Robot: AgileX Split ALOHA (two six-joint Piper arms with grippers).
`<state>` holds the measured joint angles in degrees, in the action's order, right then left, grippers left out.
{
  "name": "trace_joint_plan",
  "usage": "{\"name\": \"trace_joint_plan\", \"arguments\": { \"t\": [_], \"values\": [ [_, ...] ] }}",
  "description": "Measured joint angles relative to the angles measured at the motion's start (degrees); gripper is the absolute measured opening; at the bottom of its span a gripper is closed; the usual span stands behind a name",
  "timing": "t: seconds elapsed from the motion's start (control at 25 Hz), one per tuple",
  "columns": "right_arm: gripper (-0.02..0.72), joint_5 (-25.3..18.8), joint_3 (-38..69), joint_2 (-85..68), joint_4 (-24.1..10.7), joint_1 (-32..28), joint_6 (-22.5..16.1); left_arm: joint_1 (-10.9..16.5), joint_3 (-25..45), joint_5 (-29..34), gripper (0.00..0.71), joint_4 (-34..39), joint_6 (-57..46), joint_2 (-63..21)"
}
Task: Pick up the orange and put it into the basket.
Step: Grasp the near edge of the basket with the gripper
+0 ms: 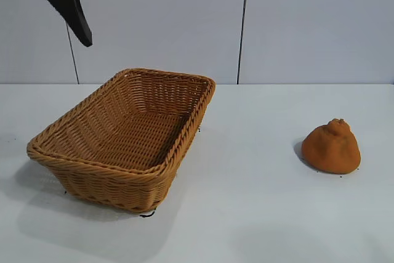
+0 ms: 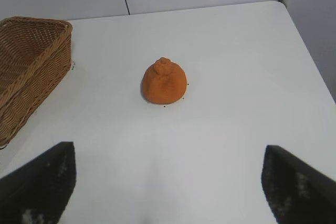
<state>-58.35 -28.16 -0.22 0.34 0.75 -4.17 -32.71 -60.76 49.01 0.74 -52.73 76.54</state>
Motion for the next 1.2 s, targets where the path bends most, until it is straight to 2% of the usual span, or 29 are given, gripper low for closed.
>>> {"name": "trace_joint_plan", "arguments": {
  "t": [0.28, 0.64, 0.92, 1.2],
  "values": [
    [0.659, 0.0, 0.0, 0.0, 0.0, 0.0, 0.0, 2.6, 0.0, -0.3, 0.697, -0.2, -16.4, 6.5],
    [0.659, 0.0, 0.0, 0.0, 0.0, 0.0, 0.0, 2.9, -0.1, -3.3, 0.697, -2.6, -29.8, 17.2],
    [0.659, 0.0, 0.0, 0.0, 0.0, 0.0, 0.0, 2.9, -0.1, -7.1, 0.697, -2.6, -36.5, 22.6],
    [0.659, 0.1, 0.0, 0.0, 0.0, 0.0, 0.0, 3.0, -0.1, -9.9, 0.697, -2.8, -38.6, 28.2]
  ]
}}
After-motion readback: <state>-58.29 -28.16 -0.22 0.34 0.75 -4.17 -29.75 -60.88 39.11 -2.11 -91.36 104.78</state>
